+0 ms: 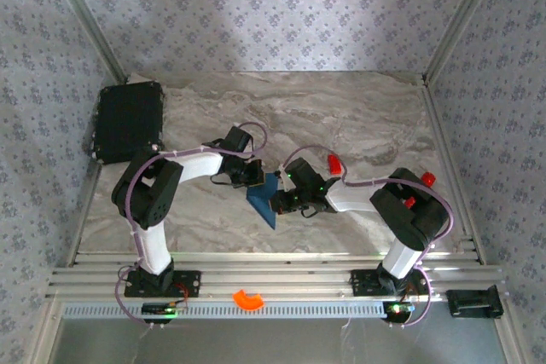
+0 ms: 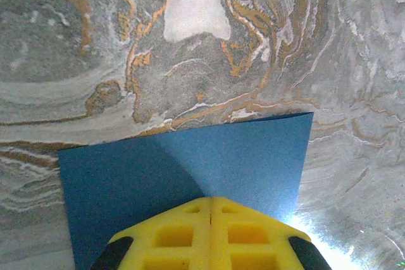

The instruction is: Fold a paper plane with a square sheet of paper (pick it up from the middle)

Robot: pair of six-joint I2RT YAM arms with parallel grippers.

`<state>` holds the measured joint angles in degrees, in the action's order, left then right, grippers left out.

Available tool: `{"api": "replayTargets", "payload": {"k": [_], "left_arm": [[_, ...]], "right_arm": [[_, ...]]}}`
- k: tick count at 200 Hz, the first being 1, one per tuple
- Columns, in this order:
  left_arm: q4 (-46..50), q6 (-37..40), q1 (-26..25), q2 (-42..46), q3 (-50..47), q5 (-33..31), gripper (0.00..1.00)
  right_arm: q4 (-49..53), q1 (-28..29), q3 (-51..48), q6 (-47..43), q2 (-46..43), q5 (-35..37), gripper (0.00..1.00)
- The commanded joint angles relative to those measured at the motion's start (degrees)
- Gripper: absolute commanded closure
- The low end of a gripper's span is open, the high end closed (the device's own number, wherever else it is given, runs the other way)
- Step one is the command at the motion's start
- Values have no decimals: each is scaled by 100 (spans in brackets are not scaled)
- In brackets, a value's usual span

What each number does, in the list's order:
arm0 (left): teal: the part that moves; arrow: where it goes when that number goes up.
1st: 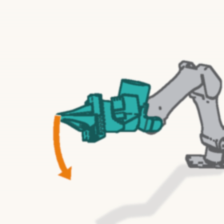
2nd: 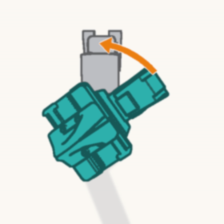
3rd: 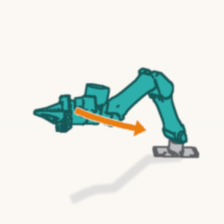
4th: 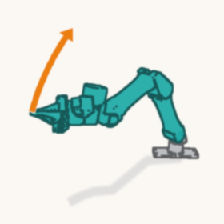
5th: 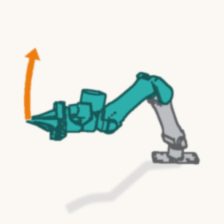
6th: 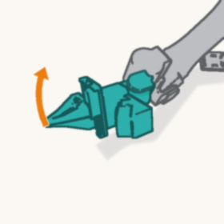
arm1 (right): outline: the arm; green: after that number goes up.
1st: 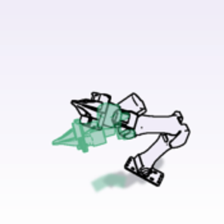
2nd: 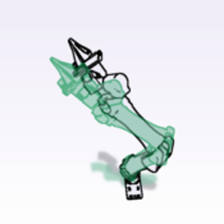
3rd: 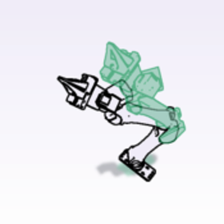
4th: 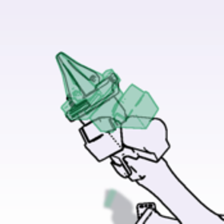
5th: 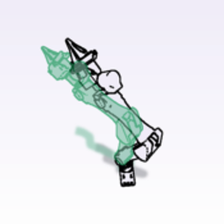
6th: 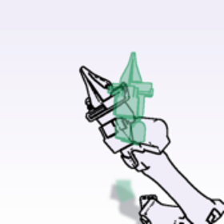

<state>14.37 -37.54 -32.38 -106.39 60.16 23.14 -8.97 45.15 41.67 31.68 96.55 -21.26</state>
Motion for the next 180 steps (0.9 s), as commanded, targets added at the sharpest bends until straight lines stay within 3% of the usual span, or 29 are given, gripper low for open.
{"api": "replayTargets", "payload": {"k": [1, 123, 145, 180], "left_arm": [[365, 8, -81, -31, -154, -220, 99], [412, 25, -79, 17, 3, -217, 97], [532, 80, -76, 119, 265, -258, 94], [625, 20, -80, 777, 434, -485, 81]], "right_arm": [[167, 34, 104, -39, -37, -32, 98], [253, 82, 149, -39, 219, 73, 98], [281, 82, 151, -39, 233, 86, 98], [272, 80, 149, -30, 237, 104, 98]]}}
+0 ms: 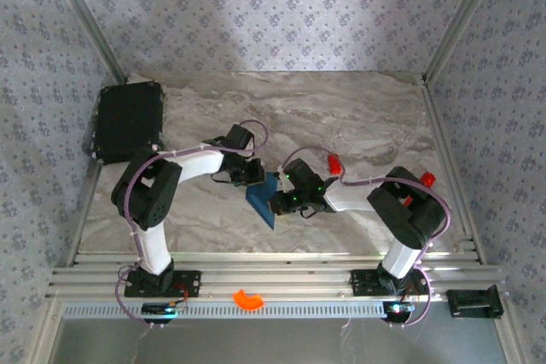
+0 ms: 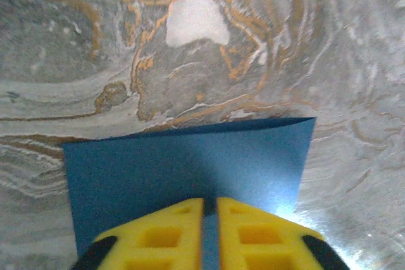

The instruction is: Fold a paper plane with a square sheet of paper (pick it up from the middle)

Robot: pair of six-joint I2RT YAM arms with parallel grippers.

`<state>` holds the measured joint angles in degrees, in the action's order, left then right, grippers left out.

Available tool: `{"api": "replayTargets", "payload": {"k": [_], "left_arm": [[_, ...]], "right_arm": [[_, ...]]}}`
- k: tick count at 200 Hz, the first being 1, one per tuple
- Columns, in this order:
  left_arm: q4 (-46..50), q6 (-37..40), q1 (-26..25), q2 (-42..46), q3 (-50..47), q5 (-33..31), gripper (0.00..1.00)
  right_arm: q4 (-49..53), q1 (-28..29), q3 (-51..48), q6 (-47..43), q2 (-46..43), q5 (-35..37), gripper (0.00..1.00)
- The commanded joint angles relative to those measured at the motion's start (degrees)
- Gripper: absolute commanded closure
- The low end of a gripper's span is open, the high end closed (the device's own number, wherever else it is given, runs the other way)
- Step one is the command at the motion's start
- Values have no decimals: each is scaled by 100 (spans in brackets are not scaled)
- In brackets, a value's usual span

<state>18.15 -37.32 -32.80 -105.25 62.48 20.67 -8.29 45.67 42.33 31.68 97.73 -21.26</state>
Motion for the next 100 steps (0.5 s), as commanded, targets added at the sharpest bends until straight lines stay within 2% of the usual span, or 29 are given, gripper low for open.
{"api": "replayTargets", "payload": {"k": [1, 10, 31, 65, 100], "left_arm": [[249, -7, -41, 686, 198, -252, 80], [223, -77, -40, 943, 86, -342, 75], [30, -341, -34, 1594, -422, -414, 75], [-1050, -1240, -61, 2561, -1732, 148, 86], [-1989, -2006, -229, 2930, -2695, 486, 90]], "right_arm": [[205, 29, 83, -30, 121, 104, 98], [197, 29, 81, -22, 115, 111, 98], [155, 25, 48, 4, 108, 124, 98], [100, 30, -1, 40, 104, 155, 98], [100, 30, -11, 40, 88, 161, 98]]}}
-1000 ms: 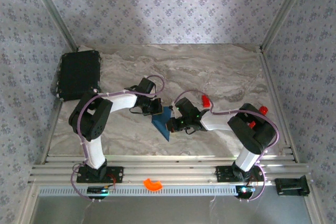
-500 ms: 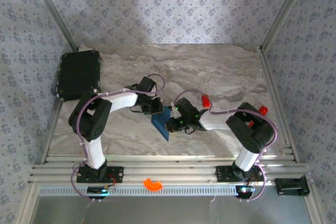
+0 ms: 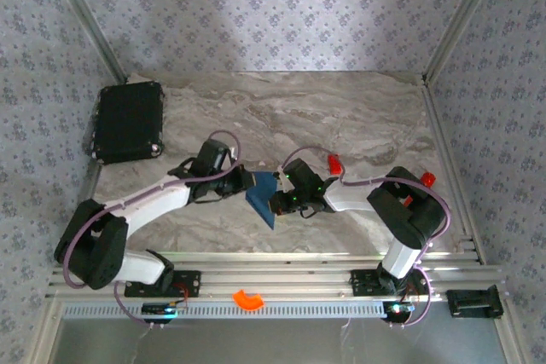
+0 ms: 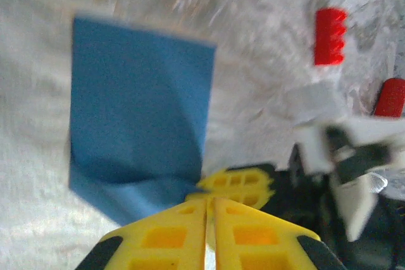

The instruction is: Fold a paper plane with a square sheet of paper (pick it up from the middle)

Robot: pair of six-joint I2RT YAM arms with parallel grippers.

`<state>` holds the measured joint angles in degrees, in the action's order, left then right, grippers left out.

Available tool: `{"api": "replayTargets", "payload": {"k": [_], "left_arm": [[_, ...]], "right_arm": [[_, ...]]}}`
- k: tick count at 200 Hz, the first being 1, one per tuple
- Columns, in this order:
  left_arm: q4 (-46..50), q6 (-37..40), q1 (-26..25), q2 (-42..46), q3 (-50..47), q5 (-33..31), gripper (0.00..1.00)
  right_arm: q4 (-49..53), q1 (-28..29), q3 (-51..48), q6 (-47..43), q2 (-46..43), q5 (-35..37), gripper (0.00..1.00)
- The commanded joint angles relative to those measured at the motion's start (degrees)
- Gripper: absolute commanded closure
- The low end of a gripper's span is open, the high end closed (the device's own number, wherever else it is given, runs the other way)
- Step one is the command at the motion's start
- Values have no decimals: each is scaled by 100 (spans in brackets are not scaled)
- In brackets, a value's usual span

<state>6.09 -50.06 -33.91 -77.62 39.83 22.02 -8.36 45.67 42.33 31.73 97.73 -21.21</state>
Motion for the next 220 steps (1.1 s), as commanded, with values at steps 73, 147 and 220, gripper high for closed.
{"api": "replayTargets", "payload": {"k": [73, 147, 220], "left_arm": [[-1794, -1334, -343, -338, -733, 474, 92], [-1700, -1288, -401, -943, -687, 248, 95], [-698, -753, -402, -916, -617, -163, 95]], "right_arm": [[168, 29, -11, 18, 80, 188, 98], [159, 29, -22, 9, 77, 179, 97], [112, 38, -69, 27, 54, 177, 97]]}}
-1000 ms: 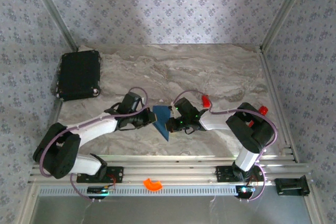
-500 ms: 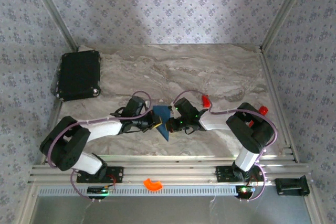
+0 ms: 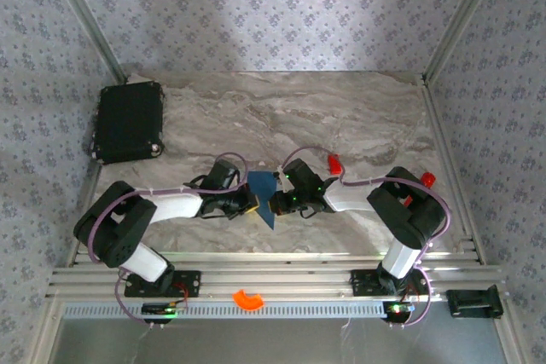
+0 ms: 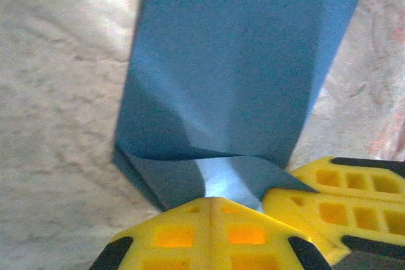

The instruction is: Fold a paper plane with a square sheet of paper (pick it up from the middle)

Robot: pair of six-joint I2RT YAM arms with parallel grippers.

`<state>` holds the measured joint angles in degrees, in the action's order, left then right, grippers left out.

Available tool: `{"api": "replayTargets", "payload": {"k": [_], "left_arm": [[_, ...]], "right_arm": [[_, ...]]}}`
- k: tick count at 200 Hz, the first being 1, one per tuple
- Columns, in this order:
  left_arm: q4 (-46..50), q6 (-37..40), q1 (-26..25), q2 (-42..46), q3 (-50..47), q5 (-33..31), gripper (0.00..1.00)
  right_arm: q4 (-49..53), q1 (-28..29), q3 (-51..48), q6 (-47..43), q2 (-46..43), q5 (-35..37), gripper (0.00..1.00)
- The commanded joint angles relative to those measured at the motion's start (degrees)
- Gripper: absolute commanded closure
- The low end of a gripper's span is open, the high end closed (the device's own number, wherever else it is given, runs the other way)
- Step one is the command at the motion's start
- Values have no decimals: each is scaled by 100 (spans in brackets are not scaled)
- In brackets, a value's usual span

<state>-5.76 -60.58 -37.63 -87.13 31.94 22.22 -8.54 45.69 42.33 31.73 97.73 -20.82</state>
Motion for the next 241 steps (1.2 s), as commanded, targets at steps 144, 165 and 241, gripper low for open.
{"api": "replayTargets", "payload": {"k": [144, 165, 241], "left_arm": [[565, 375, -144, -269, 277, -227, 95], [693, 485, -155, -319, 198, -421, 96], [754, 626, -162, -263, 154, -569, 97]], "right_arm": [[79, 19, -16, 123, -25, 44, 94], [174, 19, 136, 119, -99, 30, 90], [530, -110, 138, 561, -1032, 137, 61]]}}
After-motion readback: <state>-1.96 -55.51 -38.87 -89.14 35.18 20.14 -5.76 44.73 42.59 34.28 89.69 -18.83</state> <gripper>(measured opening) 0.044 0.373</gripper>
